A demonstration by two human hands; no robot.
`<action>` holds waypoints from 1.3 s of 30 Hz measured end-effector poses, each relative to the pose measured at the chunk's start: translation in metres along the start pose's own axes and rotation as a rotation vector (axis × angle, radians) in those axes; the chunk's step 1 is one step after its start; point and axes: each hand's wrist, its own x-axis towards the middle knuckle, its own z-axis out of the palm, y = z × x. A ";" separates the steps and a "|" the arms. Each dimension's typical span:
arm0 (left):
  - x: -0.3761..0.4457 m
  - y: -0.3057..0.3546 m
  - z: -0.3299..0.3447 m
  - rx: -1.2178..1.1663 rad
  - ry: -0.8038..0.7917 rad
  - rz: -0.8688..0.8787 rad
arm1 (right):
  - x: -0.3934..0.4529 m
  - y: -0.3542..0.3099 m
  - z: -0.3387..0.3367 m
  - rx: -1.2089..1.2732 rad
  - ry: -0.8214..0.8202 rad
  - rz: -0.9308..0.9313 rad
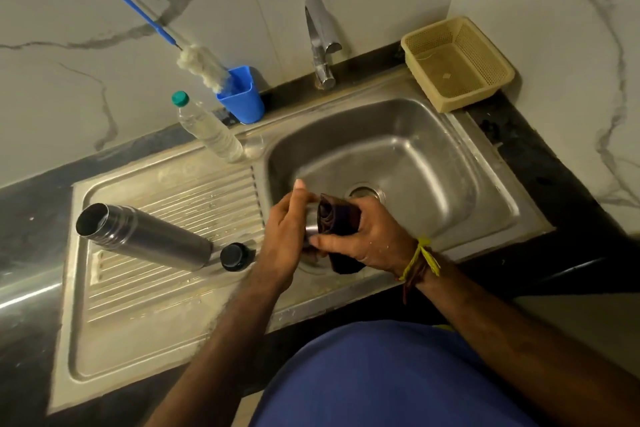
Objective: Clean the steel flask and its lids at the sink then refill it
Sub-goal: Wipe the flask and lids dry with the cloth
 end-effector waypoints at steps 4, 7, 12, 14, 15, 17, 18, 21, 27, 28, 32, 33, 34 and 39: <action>-0.009 0.000 -0.007 0.005 -0.024 0.256 | 0.005 -0.003 0.004 0.246 0.160 0.073; -0.007 -0.002 -0.009 0.029 0.065 0.108 | -0.002 -0.003 0.007 -0.016 -0.045 0.015; -0.017 -0.001 -0.014 0.040 0.016 0.297 | -0.008 -0.015 0.009 0.198 0.066 0.004; -0.016 -0.002 -0.012 0.003 0.086 0.267 | -0.011 -0.019 0.010 0.167 0.026 -0.005; -0.015 -0.001 -0.010 -0.021 0.106 0.173 | -0.012 -0.020 0.010 0.062 -0.019 -0.028; -0.015 -0.001 -0.012 -0.041 0.073 0.053 | -0.015 -0.024 0.010 -0.111 -0.085 -0.065; -0.018 -0.002 -0.014 -0.030 0.043 0.073 | -0.015 -0.023 0.008 -0.130 -0.078 -0.079; -0.024 0.001 -0.019 0.057 0.009 0.321 | -0.014 -0.020 0.012 0.046 0.118 -0.042; -0.022 -0.001 -0.025 0.050 -0.002 0.164 | -0.016 -0.030 0.009 -0.154 -0.111 -0.059; -0.024 -0.002 -0.029 0.074 -0.046 0.204 | -0.014 -0.030 0.007 -0.133 -0.075 -0.062; -0.023 0.001 -0.046 0.051 -0.377 0.288 | -0.008 -0.026 -0.001 -0.015 -0.033 0.028; -0.022 0.000 -0.050 0.099 -0.442 0.296 | -0.006 -0.027 -0.004 -0.082 -0.088 0.038; -0.020 -0.002 -0.052 0.138 -0.475 0.294 | -0.004 -0.028 -0.006 -0.156 -0.153 0.037; -0.013 0.001 -0.056 -0.132 -0.061 0.269 | 0.006 -0.034 -0.031 -0.116 0.157 0.028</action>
